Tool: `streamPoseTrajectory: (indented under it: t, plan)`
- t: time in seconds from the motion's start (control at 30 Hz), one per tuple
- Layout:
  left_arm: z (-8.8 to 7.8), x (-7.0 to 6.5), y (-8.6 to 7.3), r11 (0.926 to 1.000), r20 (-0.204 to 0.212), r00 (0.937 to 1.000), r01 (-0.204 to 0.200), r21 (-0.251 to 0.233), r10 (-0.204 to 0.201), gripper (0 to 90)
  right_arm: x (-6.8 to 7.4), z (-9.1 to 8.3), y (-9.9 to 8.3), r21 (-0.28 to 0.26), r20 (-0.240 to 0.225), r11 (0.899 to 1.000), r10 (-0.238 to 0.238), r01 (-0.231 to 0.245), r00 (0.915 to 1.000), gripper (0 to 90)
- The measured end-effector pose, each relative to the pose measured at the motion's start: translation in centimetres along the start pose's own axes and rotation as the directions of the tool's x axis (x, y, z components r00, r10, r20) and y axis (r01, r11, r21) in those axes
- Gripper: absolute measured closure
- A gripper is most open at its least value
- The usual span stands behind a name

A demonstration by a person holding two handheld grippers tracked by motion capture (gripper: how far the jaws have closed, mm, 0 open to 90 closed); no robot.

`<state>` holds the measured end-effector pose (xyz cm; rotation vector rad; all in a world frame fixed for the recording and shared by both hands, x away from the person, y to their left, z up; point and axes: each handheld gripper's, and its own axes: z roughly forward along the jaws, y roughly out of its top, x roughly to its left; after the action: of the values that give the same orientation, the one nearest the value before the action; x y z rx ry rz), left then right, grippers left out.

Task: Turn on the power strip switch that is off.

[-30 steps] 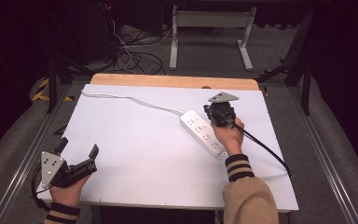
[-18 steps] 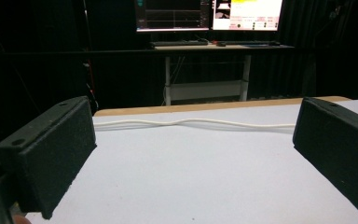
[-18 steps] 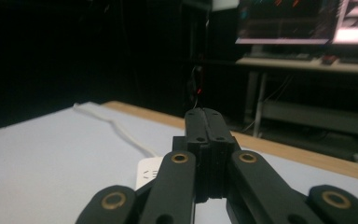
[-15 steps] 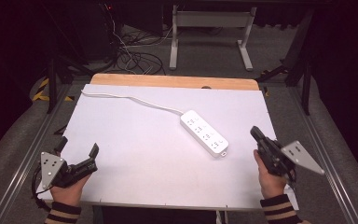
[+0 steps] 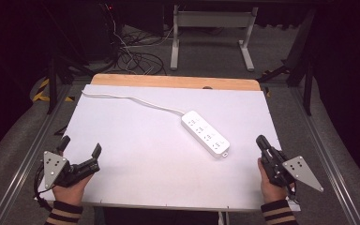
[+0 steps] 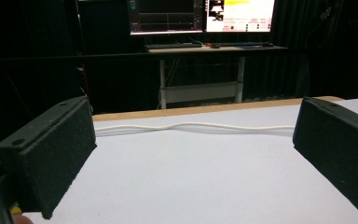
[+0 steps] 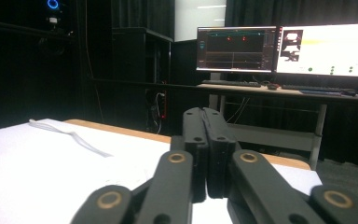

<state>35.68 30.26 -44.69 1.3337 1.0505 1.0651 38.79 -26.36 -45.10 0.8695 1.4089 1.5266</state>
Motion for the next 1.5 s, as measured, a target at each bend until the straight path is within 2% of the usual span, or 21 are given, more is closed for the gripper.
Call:
streamPoseTrajectory:
  t: [0.1, 0.13, 0.17, 0.2, 0.23, 0.27, 0.5, 0.8, 1.13, 1.27, 1.5]
  plan:
    - [-0.1, 0.0, 0.0, 1.0, -0.001, 1.0, 0.002, -0.001, -0.002, 0.0, 0.3, 0.4, -0.3, -0.02, 0.002, 1.0, -0.016, 0.016, 0.9999, 39.3]
    - [-0.1, 0.0, -0.1, 1.0, -0.001, 1.0, 0.004, -0.001, -0.004, 0.0, 0.3, 0.4, -0.3, -0.02, 0.002, 1.0, -0.016, 0.016, 0.9999, 39.3]
    - [-0.1, 0.1, -0.1, 1.0, 0.0, 1.0, 0.004, 0.0, -0.004, 0.0, 0.4, 0.8, -0.5, -0.047, 0.025, 0.998, -0.029, 0.03, 0.9993, 19.7]
    - [-0.1, 0.1, -0.1, 1.0, 0.0, 1.0, 0.004, 0.001, -0.004, 0.0, 0.4, 0.8, -0.5, -0.047, 0.025, 0.998, -0.029, 0.03, 0.9993, 19.7]
    - [-0.2, 0.1, -0.1, 1.0, 0.003, 1.0, 0.002, 0.003, -0.002, 0.0, 0.5, 1.1, -0.6, -0.042, 0.036, 0.999, -0.01, 0.012, 0.9993, 3.2]
    - [-0.2, 0.1, -0.1, 1.0, 0.003, 1.0, 0.002, 0.003, -0.002, 0.0, 0.5, 1.3, -0.6, -0.04, 0.05, 0.999, -0.011, 0.013, 0.9987, 0.4]
    - [-0.2, 0.1, -0.1, 1.0, 0.004, 1.0, 0.002, 0.004, -0.002, 0.0, 0.6, 1.4, -0.8, -0.045, 0.064, 0.999, -0.026, 0.029, 0.9976, 0.2]
    - [-0.2, 0.1, -0.1, 1.0, 0.007, 1.0, 0.003, 0.005, -0.003, 0.0, 0.7, 1.5, -0.9, -0.053, 0.059, 0.997, -0.049, 0.052, 0.997, 0.5]
    - [-0.1, 0.0, -0.1, 1.0, 0.012, 0.9999, 0.003, 0.007, -0.003, 0.0, 0.7, 1.4, -1.2, -0.035, 0.046, 0.999, -0.038, 0.039, 0.9982, 1.8]
    - [-0.1, 0.0, -0.2, 1.0, 0.012, 0.9999, 0.003, 0.01, -0.003, 0.0, 0.5, 1.5, -1.4, -0.008, 0.048, 0.999, -0.031, 0.031, 0.9983, 2.4]
    - [-0.3, 0.2, -0.1, 1.0, 0.005, 1.0, 0.007, 0.006, -0.007, 0.0, 0.5, 1.7, -1.6, -0.002, 0.045, 0.999, -0.032, 0.032, 0.9985, 2.4]
